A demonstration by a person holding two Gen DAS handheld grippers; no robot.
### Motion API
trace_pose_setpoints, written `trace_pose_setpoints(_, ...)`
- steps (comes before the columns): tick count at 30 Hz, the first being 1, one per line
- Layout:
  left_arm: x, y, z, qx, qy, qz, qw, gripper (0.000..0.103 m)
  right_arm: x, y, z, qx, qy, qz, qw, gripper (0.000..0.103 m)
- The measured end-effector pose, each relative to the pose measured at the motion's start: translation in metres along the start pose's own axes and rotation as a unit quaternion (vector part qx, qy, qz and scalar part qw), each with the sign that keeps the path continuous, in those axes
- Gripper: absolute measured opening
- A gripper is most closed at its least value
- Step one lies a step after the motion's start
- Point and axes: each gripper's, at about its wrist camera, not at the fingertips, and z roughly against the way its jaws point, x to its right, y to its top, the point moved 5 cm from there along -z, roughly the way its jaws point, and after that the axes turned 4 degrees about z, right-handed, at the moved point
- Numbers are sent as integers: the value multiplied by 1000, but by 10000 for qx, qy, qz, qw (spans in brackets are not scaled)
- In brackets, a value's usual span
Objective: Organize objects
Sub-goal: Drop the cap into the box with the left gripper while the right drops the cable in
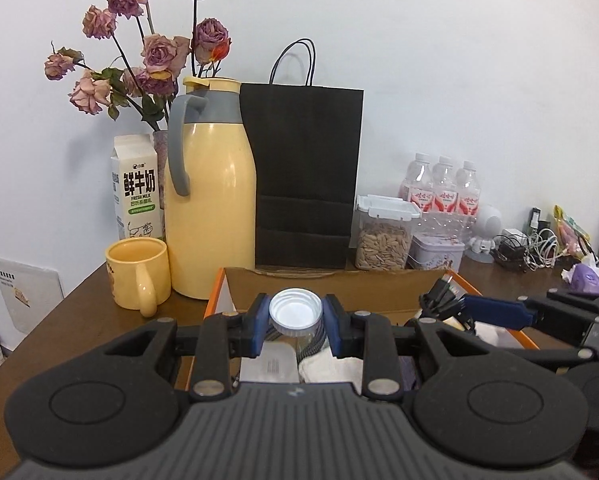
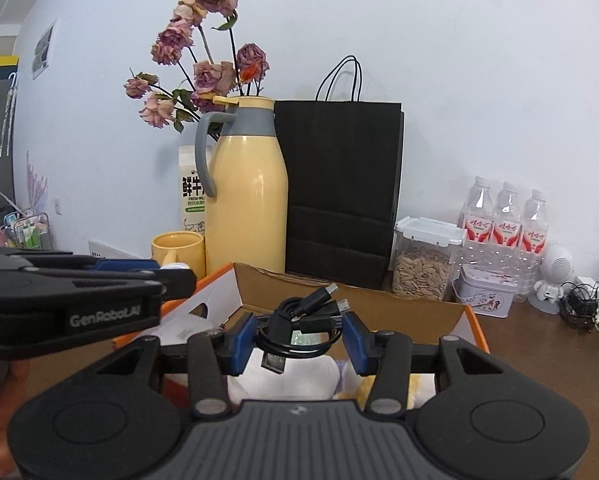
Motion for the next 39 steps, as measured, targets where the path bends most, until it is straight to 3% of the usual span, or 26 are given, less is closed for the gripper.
trace_pose_setpoints(12, -6, 1, -59, -304, 74, 259, 9992, 30, 16, -9, -51, -270, -135, -232, 9993, 46)
trace_pose_setpoints(19, -4, -5, -61, -339, 108, 140, 9993, 30, 17, -15, -55, -393, -123, -220, 9989, 46)
trace_pose_setpoints(20, -3, -5, -60, -326, 119, 125, 9993, 32, 17, -16, -55, -406, -131, -213, 9989, 46)
trace_pose_setpoints(22, -2, -5, -57, -287, 180, 77, 9994, 49, 17, -16, -54, -396, -148, -210, 9989, 46)
trace_pose_setpoints(24, -2, -4, -54, -175, 228, 57, 9996, 76, 18, -15, -50, -337, -190, -210, 9990, 52)
trace_pose_setpoints(26, -1, -2, -50, -69, 247, 28, 9997, 87, 20, -15, -46, -269, -233, -234, 9991, 84)
trace_pose_setpoints(27, -1, -1, -49, -21, 236, 45, 9997, 102, 21, -14, -44, -219, -272, -237, 9991, 92)
trace_pose_setpoints(29, -1, 0, -45, 151, 257, 101, 9995, 103, 23, -14, -41, -145, -367, -250, 9989, 103)
trace_pose_setpoints(39, -2, 2, -43, 151, 348, 124, 9992, 103, 30, -11, -32, -88, -416, -363, 9984, 103)
